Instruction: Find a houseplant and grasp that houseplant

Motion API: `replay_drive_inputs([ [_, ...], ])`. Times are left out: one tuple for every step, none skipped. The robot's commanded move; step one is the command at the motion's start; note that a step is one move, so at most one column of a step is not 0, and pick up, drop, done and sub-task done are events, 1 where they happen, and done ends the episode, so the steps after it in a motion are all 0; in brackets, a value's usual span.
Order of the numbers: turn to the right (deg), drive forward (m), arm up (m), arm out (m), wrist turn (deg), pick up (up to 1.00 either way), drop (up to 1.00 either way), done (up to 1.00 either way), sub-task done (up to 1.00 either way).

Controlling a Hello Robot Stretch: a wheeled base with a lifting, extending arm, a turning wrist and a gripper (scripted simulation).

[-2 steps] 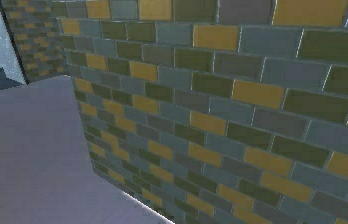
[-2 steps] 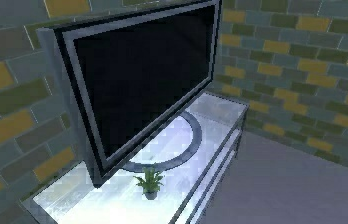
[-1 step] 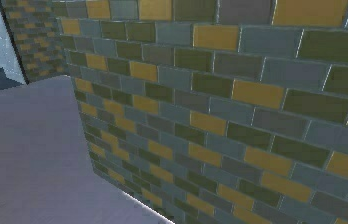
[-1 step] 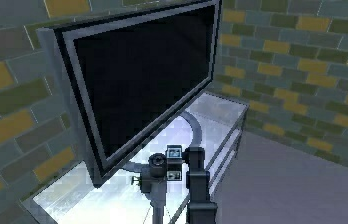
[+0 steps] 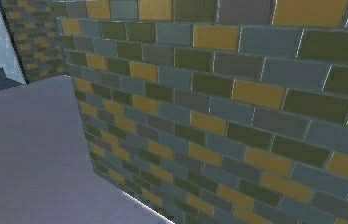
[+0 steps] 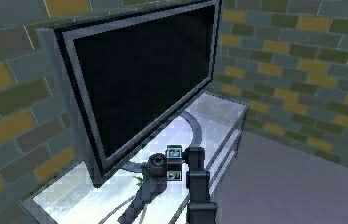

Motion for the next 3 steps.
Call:
replay_drive_inputs([
  [0.0,0.00,0.00,0.00,45.0,0.00,0.00,0.00,0.00],
  [0.0,0.00,0.00,0.00,45.0,0.00,0.00,0.00,0.00],
  [0.0,0.00,0.00,0.00,27.0,0.00,0.00,0.00,0.00],
])
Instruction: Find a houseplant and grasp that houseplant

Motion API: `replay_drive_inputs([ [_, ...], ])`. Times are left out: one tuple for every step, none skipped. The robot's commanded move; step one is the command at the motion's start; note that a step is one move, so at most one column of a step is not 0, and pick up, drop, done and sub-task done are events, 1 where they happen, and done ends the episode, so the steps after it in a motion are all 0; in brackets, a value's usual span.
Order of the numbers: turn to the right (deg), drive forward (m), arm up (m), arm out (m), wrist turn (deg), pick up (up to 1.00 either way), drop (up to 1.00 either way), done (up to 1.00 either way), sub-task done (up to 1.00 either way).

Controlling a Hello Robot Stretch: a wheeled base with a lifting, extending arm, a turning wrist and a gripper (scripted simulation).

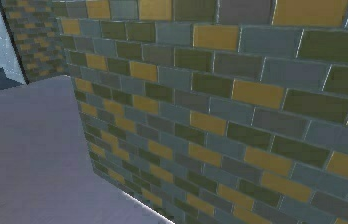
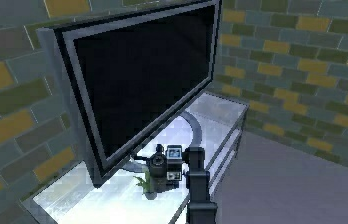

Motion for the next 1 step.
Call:
replay_drive_inputs([
  [0.0,0.00,-0.30,0.00,0.0,0.00,0.00,0.00,0.00],
])
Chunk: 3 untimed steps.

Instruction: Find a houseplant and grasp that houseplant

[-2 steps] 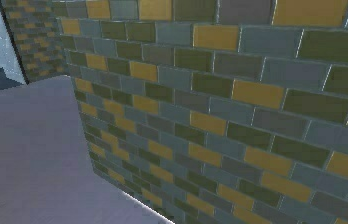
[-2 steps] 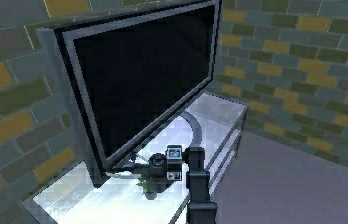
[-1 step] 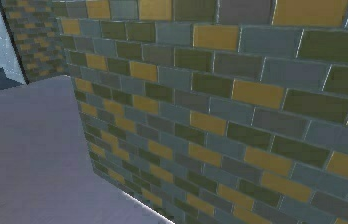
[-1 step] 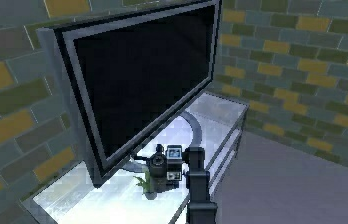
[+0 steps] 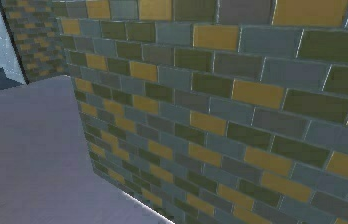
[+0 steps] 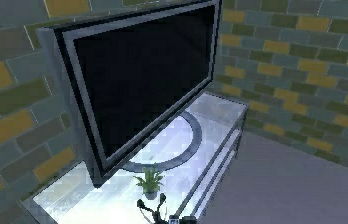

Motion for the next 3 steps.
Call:
replay_drive_inputs([
  [0.0,0.00,0.00,0.00,0.0,1.00,0.00,0.00,0.00],
  [0.0,0.00,0.10,0.00,0.0,0.00,0.00,0.00,0.00],
  [0.0,0.00,0.00,0.00,0.0,0.00,0.00,1.00,0.00],
])
